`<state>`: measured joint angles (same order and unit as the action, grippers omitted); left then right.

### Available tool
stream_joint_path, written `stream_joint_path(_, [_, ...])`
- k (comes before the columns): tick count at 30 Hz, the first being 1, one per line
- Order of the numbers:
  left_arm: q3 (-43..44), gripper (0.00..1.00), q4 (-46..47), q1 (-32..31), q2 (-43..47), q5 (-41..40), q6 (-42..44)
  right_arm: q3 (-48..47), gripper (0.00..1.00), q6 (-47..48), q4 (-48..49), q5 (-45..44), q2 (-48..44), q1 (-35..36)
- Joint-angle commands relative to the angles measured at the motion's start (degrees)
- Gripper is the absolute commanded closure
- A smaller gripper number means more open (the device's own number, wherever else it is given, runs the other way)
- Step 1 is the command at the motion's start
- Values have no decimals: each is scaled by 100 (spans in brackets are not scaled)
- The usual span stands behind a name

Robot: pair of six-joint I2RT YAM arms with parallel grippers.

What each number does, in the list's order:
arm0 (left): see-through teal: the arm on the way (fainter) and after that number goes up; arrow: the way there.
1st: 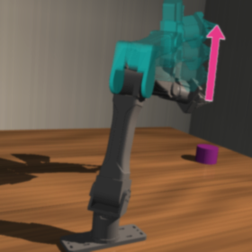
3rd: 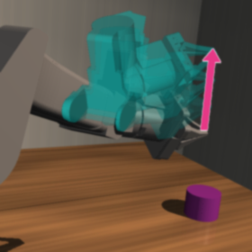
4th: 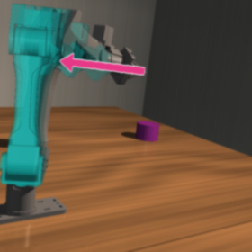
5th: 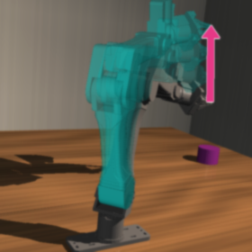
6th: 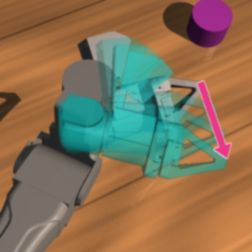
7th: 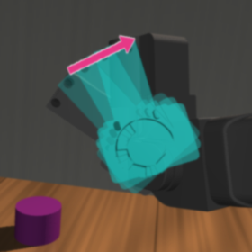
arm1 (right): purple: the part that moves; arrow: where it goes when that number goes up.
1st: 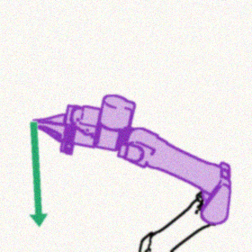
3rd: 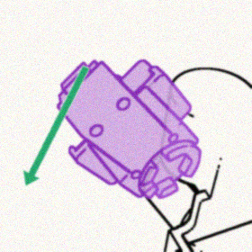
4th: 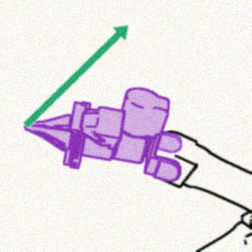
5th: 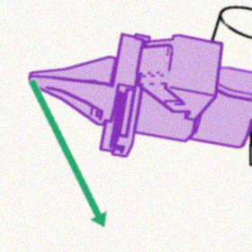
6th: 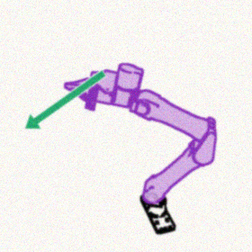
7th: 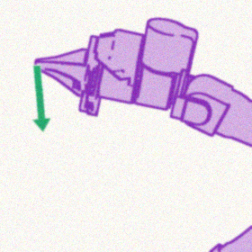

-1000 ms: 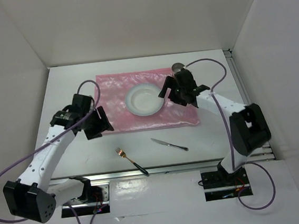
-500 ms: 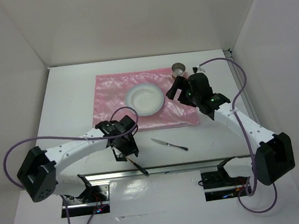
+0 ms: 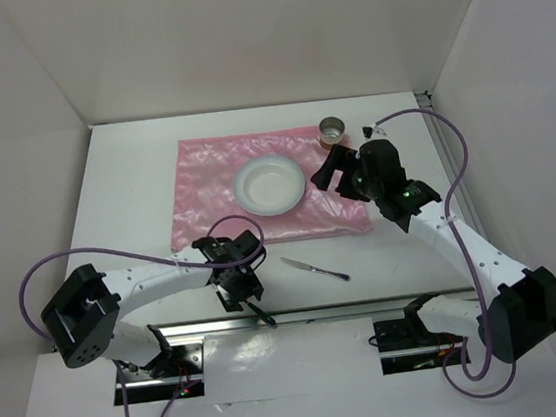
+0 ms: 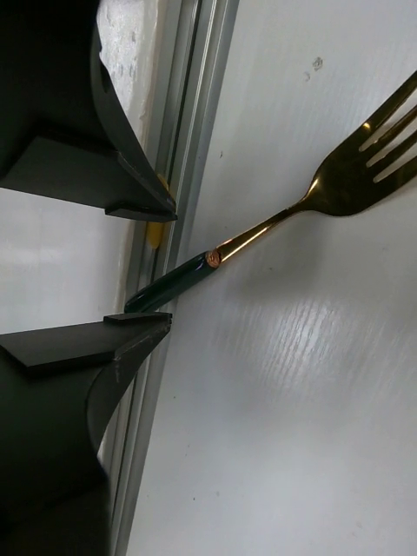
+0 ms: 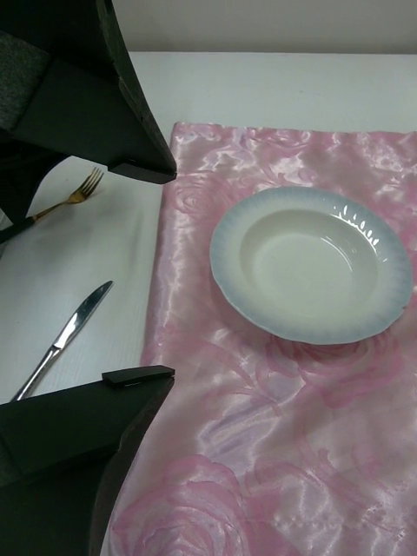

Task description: Set the dinner table for one person

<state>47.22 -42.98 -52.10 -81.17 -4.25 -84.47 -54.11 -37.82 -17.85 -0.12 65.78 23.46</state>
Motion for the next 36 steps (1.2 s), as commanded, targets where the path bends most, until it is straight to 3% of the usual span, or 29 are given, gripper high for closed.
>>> stream_joint_path(1, [-20,38,123,-11,-30,-67,-255,14,1,30,-26,153,-171,-8])
stream_joint_path(23, [-301,45,738,270,-488,223,-88,14,1,29,36,284,-223,-8])
stream_joint_path(26, [-240,57,739,270,-541,223,17,14,1,29,36,284,-276,-8])
stream_joint_path(29, [-178,81,739,270,-541,161,79,67,1,29,36,284,-276,-8])
stream_joint_path(32, [-126,96,528,270,-541,109,-52,67,1,29,-35,206,-276,-8])
stream_joint_path(36, [-196,100,309,270,-94,-48,-219,67,1,82,-87,205,-381,-61])
